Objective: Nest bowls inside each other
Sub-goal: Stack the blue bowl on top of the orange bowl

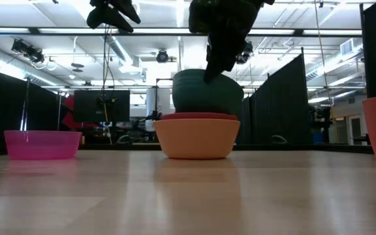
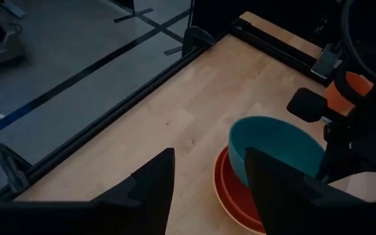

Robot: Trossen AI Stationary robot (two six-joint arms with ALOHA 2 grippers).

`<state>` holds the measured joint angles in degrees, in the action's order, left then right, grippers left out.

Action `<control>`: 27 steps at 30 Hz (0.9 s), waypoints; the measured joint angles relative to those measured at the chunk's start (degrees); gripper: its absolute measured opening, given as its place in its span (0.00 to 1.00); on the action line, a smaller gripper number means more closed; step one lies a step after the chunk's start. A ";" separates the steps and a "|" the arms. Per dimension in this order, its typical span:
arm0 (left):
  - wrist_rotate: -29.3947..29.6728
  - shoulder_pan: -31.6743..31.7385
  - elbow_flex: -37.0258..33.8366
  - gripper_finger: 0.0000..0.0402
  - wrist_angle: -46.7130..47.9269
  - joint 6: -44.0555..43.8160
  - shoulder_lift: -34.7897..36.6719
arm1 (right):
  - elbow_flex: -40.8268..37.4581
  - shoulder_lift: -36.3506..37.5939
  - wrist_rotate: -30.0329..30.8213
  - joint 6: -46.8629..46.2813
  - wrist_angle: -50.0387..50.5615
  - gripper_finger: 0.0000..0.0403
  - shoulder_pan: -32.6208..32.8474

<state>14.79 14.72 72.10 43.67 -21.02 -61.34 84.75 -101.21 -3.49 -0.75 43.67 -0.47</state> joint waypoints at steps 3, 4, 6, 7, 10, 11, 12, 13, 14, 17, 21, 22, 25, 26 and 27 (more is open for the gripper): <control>0.00 0.00 0.00 0.43 -0.01 0.00 0.00 | 0.00 -0.16 -0.12 -0.05 -0.37 0.00 0.13; 0.00 0.00 0.00 0.43 -0.02 0.00 0.00 | 0.00 -0.25 -0.17 -0.08 -0.50 0.00 0.18; 0.00 0.00 0.00 0.43 -0.02 0.00 -0.01 | 0.00 -0.44 -0.29 -0.13 -0.77 0.00 0.29; 0.00 0.00 0.00 0.43 -0.02 0.00 -0.01 | 0.00 -0.53 -0.35 -0.16 -0.91 0.00 0.34; 0.00 0.00 0.00 0.43 -0.03 0.00 -0.01 | 0.00 -0.81 -0.52 -0.25 -1.31 0.00 0.49; 0.00 0.00 0.00 0.43 -0.03 0.00 -0.01 | 0.00 -0.91 -0.58 -0.28 -1.45 0.00 0.55; 0.00 0.00 0.00 0.43 -0.04 0.00 -0.01 | 0.00 -1.00 -0.63 -0.31 -1.58 0.00 0.60; 0.00 0.00 0.00 0.43 -0.04 0.00 -0.01 | 0.00 -1.09 -0.69 -0.33 -1.72 0.00 0.65; 0.00 0.00 0.00 0.43 -0.04 0.00 -0.02 | 0.00 -1.19 -0.75 -0.36 -1.85 0.00 0.70; 0.00 0.00 0.00 0.43 -0.05 0.00 -0.02 | 0.00 -1.47 -0.92 -0.45 -2.26 0.00 0.86; 0.00 0.00 0.00 0.43 -0.03 0.00 -0.04 | 0.00 -2.80 -1.22 -0.48 -2.38 0.00 1.70; 0.00 0.00 0.00 0.43 -0.03 0.00 -0.04 | 0.00 -3.14 -1.22 -0.48 -2.44 0.00 1.94; 0.00 0.00 0.00 0.43 -0.04 -0.01 -0.04 | 0.00 -4.22 -1.21 -0.47 -2.25 0.00 2.53; 0.00 0.00 0.00 0.43 -0.03 -0.01 -0.04 | 0.00 -4.57 -1.16 -0.48 -2.24 0.00 2.68; 0.00 0.00 0.00 0.43 -0.03 -0.01 -0.04 | 0.00 -4.86 -1.10 -0.47 -2.20 0.00 2.73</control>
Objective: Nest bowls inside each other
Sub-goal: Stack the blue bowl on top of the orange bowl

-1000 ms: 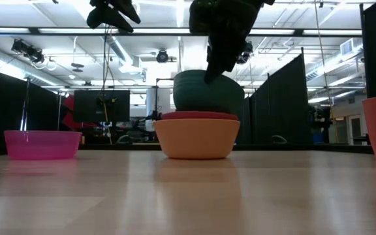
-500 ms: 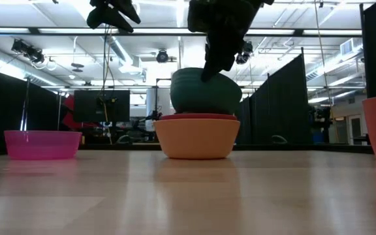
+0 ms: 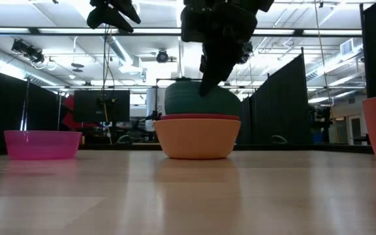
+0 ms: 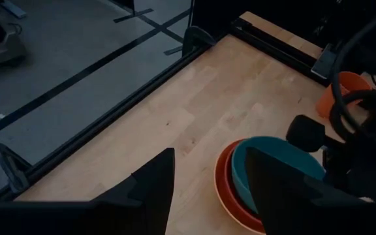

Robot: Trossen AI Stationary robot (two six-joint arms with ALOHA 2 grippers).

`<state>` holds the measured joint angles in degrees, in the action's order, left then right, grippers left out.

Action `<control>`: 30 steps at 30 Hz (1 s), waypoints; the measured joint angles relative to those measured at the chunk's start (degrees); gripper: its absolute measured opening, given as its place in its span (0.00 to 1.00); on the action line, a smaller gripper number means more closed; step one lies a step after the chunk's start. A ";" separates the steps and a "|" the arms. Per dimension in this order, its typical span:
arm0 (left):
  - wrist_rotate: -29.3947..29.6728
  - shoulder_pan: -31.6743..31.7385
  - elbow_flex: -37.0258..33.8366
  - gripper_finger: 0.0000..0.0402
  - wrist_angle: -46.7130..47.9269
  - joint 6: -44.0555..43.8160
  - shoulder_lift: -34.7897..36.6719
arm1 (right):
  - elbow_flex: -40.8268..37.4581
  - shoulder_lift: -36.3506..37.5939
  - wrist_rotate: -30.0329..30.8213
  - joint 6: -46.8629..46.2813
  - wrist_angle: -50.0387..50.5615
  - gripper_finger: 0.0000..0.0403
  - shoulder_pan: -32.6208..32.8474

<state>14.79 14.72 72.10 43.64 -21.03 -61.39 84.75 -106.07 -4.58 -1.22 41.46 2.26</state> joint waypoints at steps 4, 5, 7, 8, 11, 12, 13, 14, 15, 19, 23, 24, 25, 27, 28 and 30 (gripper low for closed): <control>0.00 0.00 0.00 0.43 0.00 -0.01 0.00 | 0.00 -0.22 2.52 -0.19 0.14 0.00 0.00; 0.00 0.00 0.00 0.43 0.00 -0.01 0.00 | 0.00 -0.26 2.90 -0.17 0.15 0.00 -0.02; 0.00 0.00 0.00 0.43 0.00 -0.01 0.00 | 0.00 -0.28 2.95 -0.17 0.16 0.02 -0.08; 0.00 0.00 0.00 0.43 0.00 -0.01 0.00 | 0.00 -0.29 2.97 -0.17 0.17 0.03 -0.11; 0.00 0.00 0.00 0.43 0.00 -0.01 0.00 | 0.00 -0.32 3.04 -0.17 0.20 0.05 -0.20; 0.00 0.00 0.00 0.43 0.00 -0.01 0.00 | 0.00 -0.33 3.06 -0.17 0.21 0.05 -0.23; 0.00 0.00 0.00 0.43 0.00 -0.01 0.00 | 0.00 -0.34 3.08 -0.17 0.22 0.06 -0.26; 0.00 0.00 0.00 0.43 0.00 -0.01 0.00 | 0.00 -0.35 3.10 -0.17 0.23 0.07 -0.29; 0.00 0.00 0.00 0.43 0.00 -0.01 0.00 | 0.00 -0.35 3.12 -0.17 0.24 0.07 -0.32; 0.00 0.00 0.00 0.43 0.00 -0.01 0.00 | 0.00 -0.39 3.21 -0.17 0.27 0.10 -0.44; 0.02 0.00 0.00 0.43 0.00 -0.01 0.00 | 0.00 -0.41 3.26 -0.17 0.29 0.13 -0.48; 0.02 0.01 0.00 0.43 0.00 -0.01 0.00 | 0.00 -0.41 3.19 -0.17 0.29 0.14 -0.48; 0.02 0.00 0.00 0.43 0.00 -0.01 0.00 | 0.00 -0.41 3.08 -0.17 0.29 0.15 -0.48; 0.02 0.00 0.00 0.43 0.00 -0.01 0.00 | 0.00 -0.41 3.04 -0.19 0.29 0.17 -0.48; 0.02 0.00 0.00 0.43 0.00 -0.01 0.00 | 0.00 -0.41 3.04 -0.19 0.31 0.18 -0.48; 0.02 0.00 0.00 0.43 0.00 -0.01 0.00 | 0.01 -0.41 2.99 -0.19 0.30 0.20 -0.48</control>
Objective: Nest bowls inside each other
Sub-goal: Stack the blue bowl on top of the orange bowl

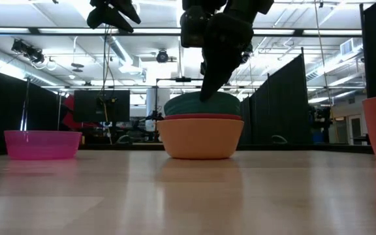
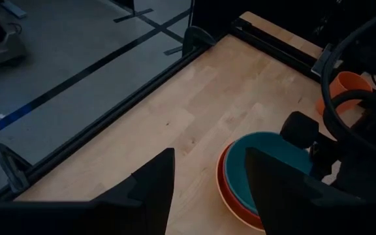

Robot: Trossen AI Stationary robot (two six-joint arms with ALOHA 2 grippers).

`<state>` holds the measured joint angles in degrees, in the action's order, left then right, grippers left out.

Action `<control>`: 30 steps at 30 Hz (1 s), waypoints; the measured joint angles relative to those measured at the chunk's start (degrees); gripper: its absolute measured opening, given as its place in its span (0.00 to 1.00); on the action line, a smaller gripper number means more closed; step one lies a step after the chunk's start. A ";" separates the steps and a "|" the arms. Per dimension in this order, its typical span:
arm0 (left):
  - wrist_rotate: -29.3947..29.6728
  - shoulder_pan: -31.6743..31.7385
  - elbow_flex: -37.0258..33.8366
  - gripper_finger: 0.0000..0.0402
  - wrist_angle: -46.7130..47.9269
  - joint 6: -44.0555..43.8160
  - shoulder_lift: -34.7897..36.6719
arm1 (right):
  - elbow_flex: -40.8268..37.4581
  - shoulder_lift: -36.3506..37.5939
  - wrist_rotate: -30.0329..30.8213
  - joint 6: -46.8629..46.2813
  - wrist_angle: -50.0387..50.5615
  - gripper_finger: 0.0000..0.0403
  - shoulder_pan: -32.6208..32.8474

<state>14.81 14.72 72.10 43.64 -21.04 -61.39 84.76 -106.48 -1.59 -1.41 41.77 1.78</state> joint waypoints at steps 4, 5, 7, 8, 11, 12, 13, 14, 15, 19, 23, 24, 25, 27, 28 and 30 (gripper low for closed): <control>0.30 0.00 0.00 0.43 0.00 0.00 -0.05 | 1.81 0.00 -0.08 0.00 1.46 0.22 0.00; 0.38 0.02 0.00 0.43 -0.02 0.00 -0.07 | 2.21 0.02 -0.08 0.01 1.61 0.22 0.00; 0.39 0.02 0.00 0.43 -0.02 0.00 -0.08 | 2.69 0.03 -0.09 0.03 2.03 0.22 0.00; 0.39 0.02 0.00 0.43 -0.02 0.00 -0.08 | 2.93 0.04 -0.10 0.04 2.25 0.22 0.00; 0.41 0.01 0.00 0.43 -0.01 0.00 -0.09 | 3.65 0.05 -0.11 0.08 2.88 0.21 0.00; 0.42 0.01 0.00 0.43 -0.01 0.00 -0.09 | 3.89 0.05 -0.11 0.09 3.09 0.21 0.00; 0.43 0.01 0.00 0.43 -0.01 0.00 -0.10 | 4.13 0.06 -0.12 0.10 3.30 0.21 0.00; 0.43 0.01 0.00 0.43 -0.01 0.00 -0.10 | 4.37 0.06 -0.12 0.11 3.51 0.21 0.00; 0.44 0.01 0.00 0.43 -0.01 0.00 -0.11 | 4.61 0.06 -0.12 0.12 3.72 0.21 0.00; 0.47 0.00 0.00 0.43 0.00 0.00 -0.12 | 5.58 0.08 -0.14 0.17 4.57 0.20 0.00; 0.48 0.01 0.00 0.43 -0.02 0.00 -0.13 | 6.09 0.09 -0.15 0.20 5.40 0.21 0.00; 0.48 0.00 0.00 0.43 -0.02 0.00 -0.15 | 6.09 0.09 -0.15 0.20 5.54 0.22 0.00; 0.48 0.02 0.00 0.43 0.00 0.00 -0.13 | 6.09 0.09 -0.15 0.20 5.62 0.23 0.00; 0.48 0.00 -0.02 0.43 -0.02 0.00 -0.13 | 5.97 0.09 -0.15 0.20 5.53 0.25 -0.02; 0.48 0.00 -0.02 0.43 -0.02 -0.02 -0.13 | 5.86 0.09 -0.12 0.22 5.55 0.26 -0.02; 0.48 0.00 -0.02 0.43 0.00 -0.02 -0.13 | 5.47 0.09 -0.10 0.22 5.56 0.28 -0.14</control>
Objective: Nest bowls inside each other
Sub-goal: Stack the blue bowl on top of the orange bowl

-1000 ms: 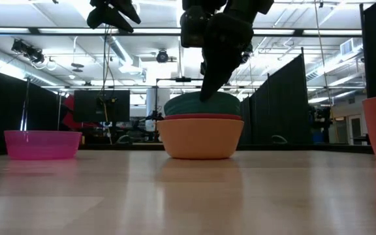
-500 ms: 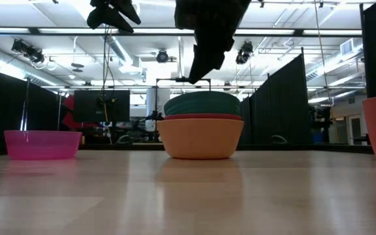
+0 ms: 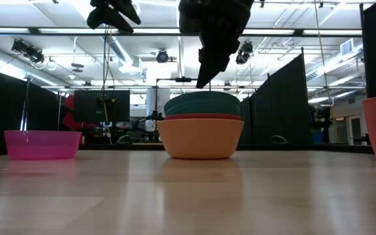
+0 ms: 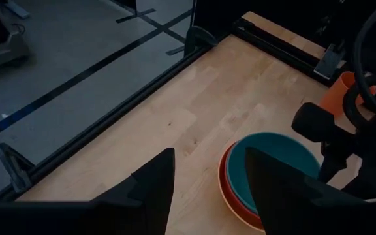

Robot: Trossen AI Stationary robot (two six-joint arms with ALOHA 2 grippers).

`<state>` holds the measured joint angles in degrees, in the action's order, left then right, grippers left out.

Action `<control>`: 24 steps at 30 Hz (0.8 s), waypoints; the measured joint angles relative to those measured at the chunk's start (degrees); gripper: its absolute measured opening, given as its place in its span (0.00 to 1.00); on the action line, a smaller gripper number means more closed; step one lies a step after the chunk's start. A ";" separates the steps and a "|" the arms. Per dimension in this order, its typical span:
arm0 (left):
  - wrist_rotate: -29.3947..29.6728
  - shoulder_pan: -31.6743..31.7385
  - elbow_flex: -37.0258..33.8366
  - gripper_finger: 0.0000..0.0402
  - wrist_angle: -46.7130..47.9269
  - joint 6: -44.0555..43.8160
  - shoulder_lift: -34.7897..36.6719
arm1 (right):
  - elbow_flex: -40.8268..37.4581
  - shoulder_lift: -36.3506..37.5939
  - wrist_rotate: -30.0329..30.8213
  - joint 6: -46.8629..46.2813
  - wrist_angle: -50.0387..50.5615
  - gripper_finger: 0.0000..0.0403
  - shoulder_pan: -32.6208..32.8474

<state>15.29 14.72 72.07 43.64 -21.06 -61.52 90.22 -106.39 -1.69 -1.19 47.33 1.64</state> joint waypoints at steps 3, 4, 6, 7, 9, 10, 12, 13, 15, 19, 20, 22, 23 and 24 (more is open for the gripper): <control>0.00 0.00 0.00 0.43 -0.02 0.00 0.00 | -1.03 0.00 0.04 0.00 0.05 0.29 -0.34; 0.00 0.00 0.00 0.43 0.00 0.02 0.00 | -1.45 0.00 0.04 0.00 0.06 0.29 -0.47; -0.02 0.00 0.00 0.43 -0.02 0.02 0.00 | -1.76 0.00 -0.16 -0.02 0.05 0.27 -0.78; -0.02 0.00 0.00 0.43 -0.02 0.02 0.00 | -1.86 0.00 -0.29 -0.03 0.03 0.25 -0.93; -0.02 0.00 0.00 0.43 -0.02 0.02 0.00 | -2.07 0.00 -0.54 -0.06 -0.02 0.21 -1.22; -0.02 0.00 0.00 0.43 -0.01 0.02 0.00 | -2.18 0.00 -0.66 -0.07 -0.04 0.20 -1.36; -0.02 0.00 0.00 0.43 -0.01 0.02 0.00 | -2.39 0.00 -0.91 -0.10 -0.09 0.16 -1.66; -0.02 0.00 0.00 0.43 -0.01 0.02 0.00 | -2.49 0.00 -1.04 -0.11 -0.11 0.15 -1.80; -0.02 0.00 0.00 0.43 -0.01 0.02 0.00 | -2.71 0.00 -1.29 -0.14 -0.16 0.11 -2.09; -0.02 0.00 0.00 0.43 0.00 0.02 0.00 | -3.13 0.00 -1.79 -0.19 -0.25 0.04 -2.68; -0.02 0.00 0.00 0.43 0.00 0.02 0.00 | -3.23 0.00 -1.91 -0.20 -0.28 0.03 -2.82; -0.02 0.00 0.00 0.43 0.01 0.02 0.00 | -3.35 0.00 -2.36 -0.24 -0.33 0.00 -3.01; -0.02 0.02 0.00 0.43 0.00 0.02 0.00 | -3.35 0.00 -2.62 -0.24 -0.35 0.00 -3.01; -0.02 0.00 0.00 0.43 0.02 0.02 0.00 | -3.35 0.00 -2.71 -0.40 -0.39 0.00 -3.01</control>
<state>15.27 14.72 72.07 43.66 -21.04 -61.52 86.87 -106.39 -4.40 -1.59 46.94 -1.37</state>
